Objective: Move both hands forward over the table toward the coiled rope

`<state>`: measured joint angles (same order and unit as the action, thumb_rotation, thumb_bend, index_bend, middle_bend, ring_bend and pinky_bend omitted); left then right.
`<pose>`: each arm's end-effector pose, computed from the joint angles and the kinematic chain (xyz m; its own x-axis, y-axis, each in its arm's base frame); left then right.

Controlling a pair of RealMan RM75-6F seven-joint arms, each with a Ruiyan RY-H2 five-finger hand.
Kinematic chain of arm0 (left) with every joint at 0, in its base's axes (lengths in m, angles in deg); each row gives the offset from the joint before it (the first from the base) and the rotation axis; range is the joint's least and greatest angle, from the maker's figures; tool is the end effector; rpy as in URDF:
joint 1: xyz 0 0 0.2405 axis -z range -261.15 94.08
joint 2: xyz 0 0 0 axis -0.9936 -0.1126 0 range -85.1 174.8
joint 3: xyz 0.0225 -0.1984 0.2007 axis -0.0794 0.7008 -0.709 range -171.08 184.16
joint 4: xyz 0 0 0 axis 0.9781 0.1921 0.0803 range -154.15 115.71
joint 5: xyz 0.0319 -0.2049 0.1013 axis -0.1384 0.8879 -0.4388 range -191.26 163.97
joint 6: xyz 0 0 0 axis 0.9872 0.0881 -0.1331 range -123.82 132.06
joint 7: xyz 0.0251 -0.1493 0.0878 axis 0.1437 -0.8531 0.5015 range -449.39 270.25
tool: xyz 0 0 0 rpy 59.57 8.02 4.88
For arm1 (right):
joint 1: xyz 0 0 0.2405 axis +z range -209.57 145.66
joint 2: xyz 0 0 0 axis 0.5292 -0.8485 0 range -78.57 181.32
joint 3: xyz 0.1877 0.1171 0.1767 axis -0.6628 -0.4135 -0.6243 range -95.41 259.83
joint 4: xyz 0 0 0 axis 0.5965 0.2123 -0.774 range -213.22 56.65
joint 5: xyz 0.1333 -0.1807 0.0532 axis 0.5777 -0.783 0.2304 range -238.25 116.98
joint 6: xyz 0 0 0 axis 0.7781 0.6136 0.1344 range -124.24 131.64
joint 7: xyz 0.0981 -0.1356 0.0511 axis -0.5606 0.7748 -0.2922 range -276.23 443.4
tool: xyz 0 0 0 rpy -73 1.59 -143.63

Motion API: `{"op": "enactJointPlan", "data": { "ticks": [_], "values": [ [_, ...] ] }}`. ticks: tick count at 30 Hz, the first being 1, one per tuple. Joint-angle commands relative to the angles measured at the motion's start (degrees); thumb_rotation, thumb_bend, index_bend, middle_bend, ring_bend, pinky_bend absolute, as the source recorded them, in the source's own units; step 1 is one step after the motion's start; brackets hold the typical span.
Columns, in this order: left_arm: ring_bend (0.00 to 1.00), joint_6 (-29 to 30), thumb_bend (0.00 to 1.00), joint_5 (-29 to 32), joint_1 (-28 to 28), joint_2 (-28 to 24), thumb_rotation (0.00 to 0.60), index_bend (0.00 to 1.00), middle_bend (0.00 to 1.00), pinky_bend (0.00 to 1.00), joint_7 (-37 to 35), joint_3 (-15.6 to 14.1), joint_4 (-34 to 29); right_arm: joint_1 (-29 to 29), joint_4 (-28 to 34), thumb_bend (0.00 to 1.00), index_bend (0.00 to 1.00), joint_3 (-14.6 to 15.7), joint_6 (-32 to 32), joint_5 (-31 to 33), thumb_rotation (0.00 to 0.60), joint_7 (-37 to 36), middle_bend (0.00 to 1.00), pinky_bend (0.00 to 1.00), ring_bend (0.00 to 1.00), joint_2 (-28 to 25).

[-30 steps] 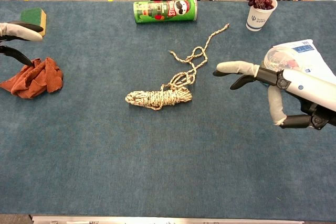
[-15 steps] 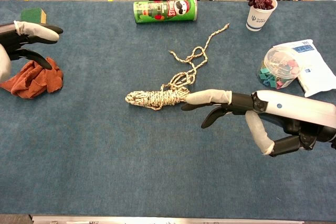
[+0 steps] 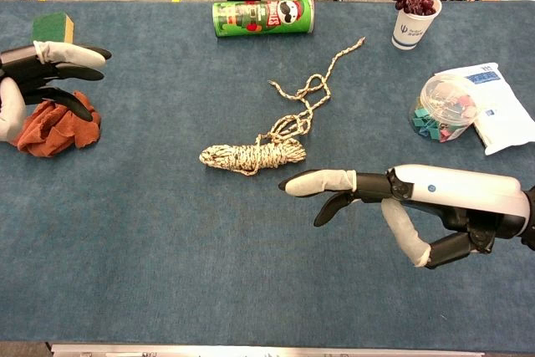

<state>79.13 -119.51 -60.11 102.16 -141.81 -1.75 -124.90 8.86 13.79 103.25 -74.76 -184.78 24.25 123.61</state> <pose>-0.2130 0.2279 0.0984 -0.3323 0.6003 0.7275 0.8277 -0.1842 0.5301 -0.1710 -0.1983 0.0132 0.0284 -0.9005 0.4340 -0.6632 -0.3418 -0.6658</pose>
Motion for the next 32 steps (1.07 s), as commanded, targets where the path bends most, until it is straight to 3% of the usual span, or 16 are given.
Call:
{"op": "enactJointPlan", "data": {
  "ticks": [1, 15, 32],
  "values": [
    [0.13, 0.1, 1.00, -1.0, 0.7, -0.8, 0.583, 0.18, 0.09, 0.32, -2.4, -1.1, -0.2, 0.2, 0.1, 1.00, 0.00, 0.3, -0.2, 0.0, 0.600, 0.3, 0.02, 0.20, 0.03, -0.1],
    [0.15, 0.4, 1.00, -3.3, 1.8, -2.5, 0.540, 0.21, 0.12, 0.33, -7.3, -4.7, 0.3, 1.8, 1.5, 1.00, 0.00, 1.3, -1.1, -0.2, 0.600, 2.0, 0.02, 0.20, 0.03, -0.8],
    [0.15, 1.2, 1.00, -3.2, 2.2, -2.5, 0.522, 0.23, 0.14, 0.33, -7.0, -5.7, 0.2, 1.9, 2.0, 1.00, 0.00, 2.5, -1.3, 1.0, 0.600, 3.1, 0.04, 0.20, 0.03, -1.1]
  ]
}}
